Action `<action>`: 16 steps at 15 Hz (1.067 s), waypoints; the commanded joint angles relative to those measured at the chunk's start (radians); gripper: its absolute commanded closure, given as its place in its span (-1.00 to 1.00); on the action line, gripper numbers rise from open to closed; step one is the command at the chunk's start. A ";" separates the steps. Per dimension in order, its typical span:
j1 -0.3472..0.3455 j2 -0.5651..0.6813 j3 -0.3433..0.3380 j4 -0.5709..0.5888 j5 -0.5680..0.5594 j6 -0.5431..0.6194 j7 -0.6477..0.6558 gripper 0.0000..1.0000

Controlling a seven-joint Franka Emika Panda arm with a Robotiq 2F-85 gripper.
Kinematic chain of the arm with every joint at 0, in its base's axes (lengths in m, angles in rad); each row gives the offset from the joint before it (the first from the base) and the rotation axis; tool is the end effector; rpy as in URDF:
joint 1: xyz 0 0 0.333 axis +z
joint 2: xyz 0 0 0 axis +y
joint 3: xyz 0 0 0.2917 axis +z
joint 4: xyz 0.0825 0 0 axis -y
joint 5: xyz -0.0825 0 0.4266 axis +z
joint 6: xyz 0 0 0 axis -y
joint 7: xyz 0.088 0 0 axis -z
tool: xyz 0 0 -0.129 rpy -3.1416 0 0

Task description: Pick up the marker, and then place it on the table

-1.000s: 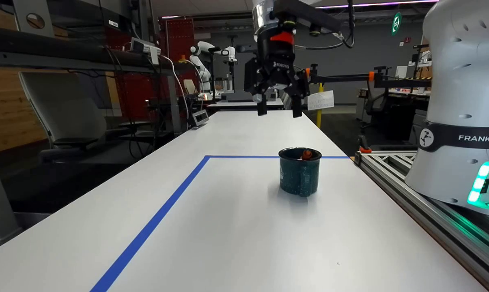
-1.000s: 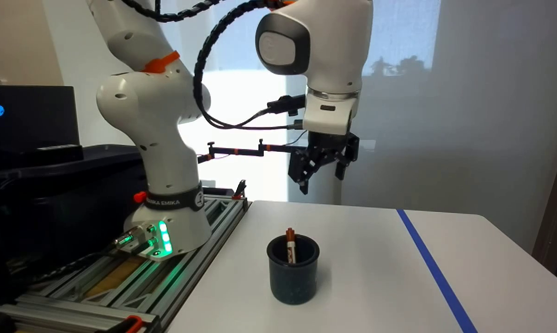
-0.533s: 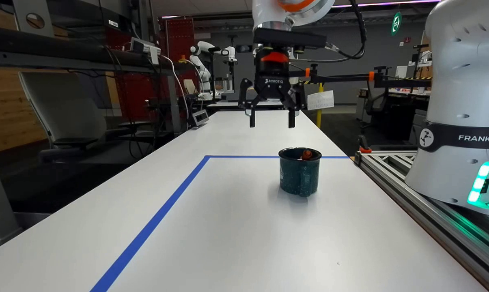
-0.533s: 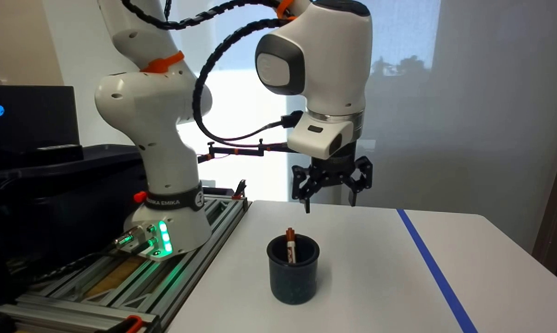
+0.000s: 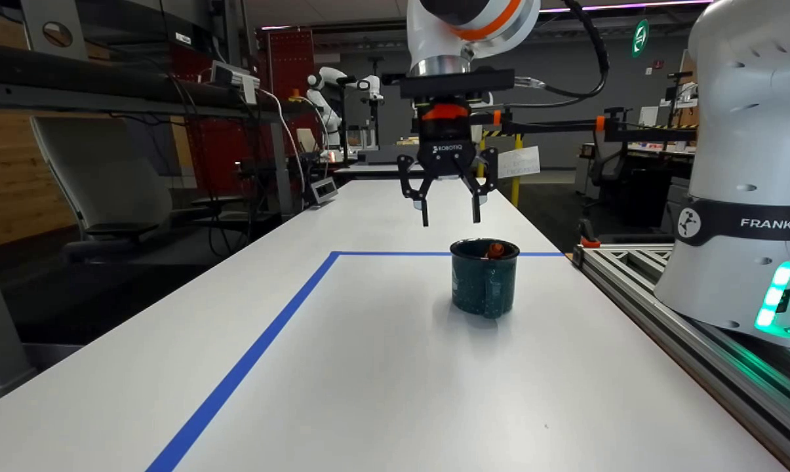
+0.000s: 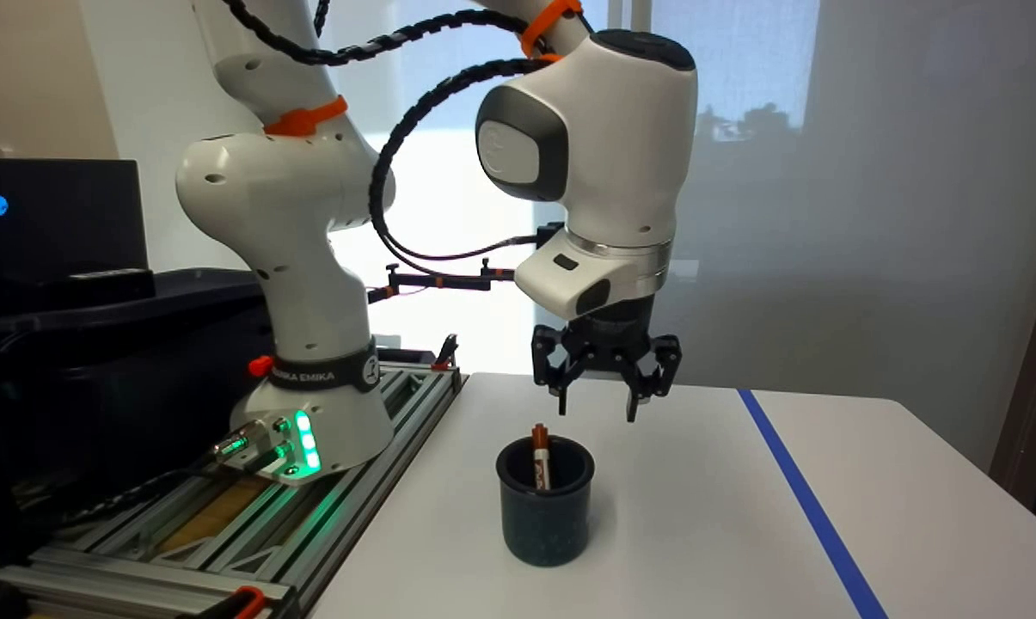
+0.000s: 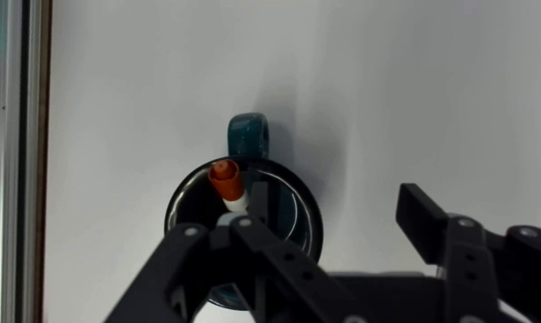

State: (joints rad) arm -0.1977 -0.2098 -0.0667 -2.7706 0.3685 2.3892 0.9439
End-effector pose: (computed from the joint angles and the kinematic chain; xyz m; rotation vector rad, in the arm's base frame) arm 0.3783 -0.0908 0.1828 -2.1608 2.0088 0.3599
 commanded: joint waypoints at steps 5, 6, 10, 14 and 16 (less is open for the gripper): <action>-0.021 -0.029 -0.029 0.013 -0.142 -0.164 0.054 -0.40; -0.022 -0.028 -0.035 0.014 -0.147 -0.162 0.047 -0.36; -0.030 -0.009 -0.058 0.016 -0.155 -0.152 0.017 -0.21; -0.031 0.023 -0.073 0.016 -0.150 -0.128 -0.037 -0.15; -0.033 0.041 -0.076 0.016 -0.163 -0.121 -0.055 -0.08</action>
State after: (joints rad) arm -0.2229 -0.1912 -0.1358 -2.7557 0.2337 2.2560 0.9195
